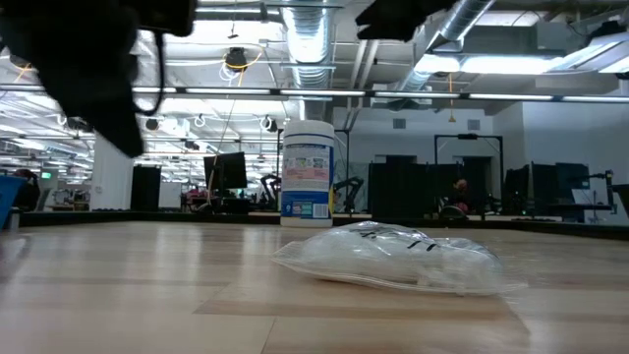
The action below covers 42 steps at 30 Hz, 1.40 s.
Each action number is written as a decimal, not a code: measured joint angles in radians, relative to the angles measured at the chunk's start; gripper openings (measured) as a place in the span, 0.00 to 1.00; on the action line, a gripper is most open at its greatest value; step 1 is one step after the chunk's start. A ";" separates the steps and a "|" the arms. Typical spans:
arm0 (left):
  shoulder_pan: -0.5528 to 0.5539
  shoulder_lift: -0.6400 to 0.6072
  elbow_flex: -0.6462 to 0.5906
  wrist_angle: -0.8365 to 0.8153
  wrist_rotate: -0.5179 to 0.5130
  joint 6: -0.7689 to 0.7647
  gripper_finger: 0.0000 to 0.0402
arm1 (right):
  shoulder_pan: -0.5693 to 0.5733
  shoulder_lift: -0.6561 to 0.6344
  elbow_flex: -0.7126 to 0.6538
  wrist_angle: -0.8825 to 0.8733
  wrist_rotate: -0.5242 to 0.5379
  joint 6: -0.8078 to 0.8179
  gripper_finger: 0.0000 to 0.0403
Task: Pick & Place Travel size toiletries
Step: Put the white cotton swab pack into the top black bin
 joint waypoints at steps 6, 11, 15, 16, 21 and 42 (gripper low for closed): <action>0.064 0.000 0.000 0.000 -0.056 0.229 0.01 | 0.066 -0.078 -0.060 -0.047 0.002 0.107 0.67; 0.081 0.000 0.000 0.003 -0.143 0.337 0.02 | 0.173 -0.170 -0.130 -0.053 0.003 0.145 0.67; 0.079 0.000 0.000 0.005 -0.219 0.378 0.04 | 0.269 -0.236 -0.174 -0.046 0.053 0.182 0.67; 0.078 0.000 0.000 0.005 -0.226 0.380 0.04 | 0.293 -0.244 -0.182 -0.048 0.075 0.196 0.67; 0.073 0.000 0.000 -0.059 -0.117 0.333 0.02 | 0.404 -0.269 -0.193 -0.083 0.188 0.245 0.67; -0.067 -0.012 -0.076 -0.646 0.310 -0.159 0.00 | 0.554 -0.266 -0.194 -0.095 0.322 0.232 0.67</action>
